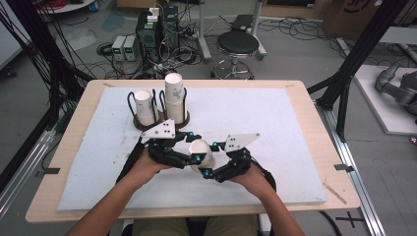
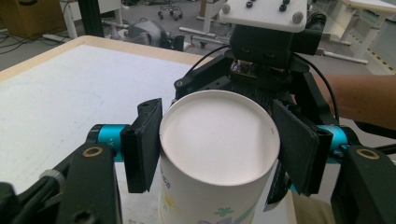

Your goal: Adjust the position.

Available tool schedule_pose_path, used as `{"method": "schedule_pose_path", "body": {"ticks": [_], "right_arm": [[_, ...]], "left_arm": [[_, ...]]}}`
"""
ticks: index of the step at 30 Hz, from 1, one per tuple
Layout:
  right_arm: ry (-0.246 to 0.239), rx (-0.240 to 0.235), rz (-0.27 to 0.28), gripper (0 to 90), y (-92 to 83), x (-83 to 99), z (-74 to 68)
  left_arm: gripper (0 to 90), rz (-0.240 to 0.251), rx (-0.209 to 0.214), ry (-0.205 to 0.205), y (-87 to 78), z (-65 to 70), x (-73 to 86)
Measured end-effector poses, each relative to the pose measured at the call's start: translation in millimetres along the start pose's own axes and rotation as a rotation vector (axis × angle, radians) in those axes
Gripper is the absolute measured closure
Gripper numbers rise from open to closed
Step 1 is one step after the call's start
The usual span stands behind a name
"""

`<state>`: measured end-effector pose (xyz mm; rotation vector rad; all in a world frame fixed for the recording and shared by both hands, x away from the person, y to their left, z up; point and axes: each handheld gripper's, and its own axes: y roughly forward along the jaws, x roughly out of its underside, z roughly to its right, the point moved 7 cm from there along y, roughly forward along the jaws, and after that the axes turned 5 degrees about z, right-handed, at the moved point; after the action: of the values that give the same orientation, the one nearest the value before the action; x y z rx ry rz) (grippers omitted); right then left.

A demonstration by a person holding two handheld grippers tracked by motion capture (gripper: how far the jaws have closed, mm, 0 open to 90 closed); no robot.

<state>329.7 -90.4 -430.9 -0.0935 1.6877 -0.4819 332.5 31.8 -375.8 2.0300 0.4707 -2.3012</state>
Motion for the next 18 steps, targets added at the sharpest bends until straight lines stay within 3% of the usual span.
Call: {"method": "schedule_pose_path", "body": {"ticks": [10, 11, 18], "right_arm": [[0.007, -0.011, 0.01, 21.2, 0.6, 2.5, 0.1], [0.002, -0.014, 0.009, 27.0, 0.4, 2.5, 0.1], [-0.029, -0.022, 0.01, 33.7, -1.2, 2.2, -1.9]], "left_arm": [[36.8, 0.017, 0.019, -0.008, 3.3, 3.3, -1.0], [36.8, 0.017, 0.022, -0.011, 3.2, 3.6, -1.0], [36.9, 0.012, 0.027, -0.01, 2.5, 4.1, -0.6]]}}
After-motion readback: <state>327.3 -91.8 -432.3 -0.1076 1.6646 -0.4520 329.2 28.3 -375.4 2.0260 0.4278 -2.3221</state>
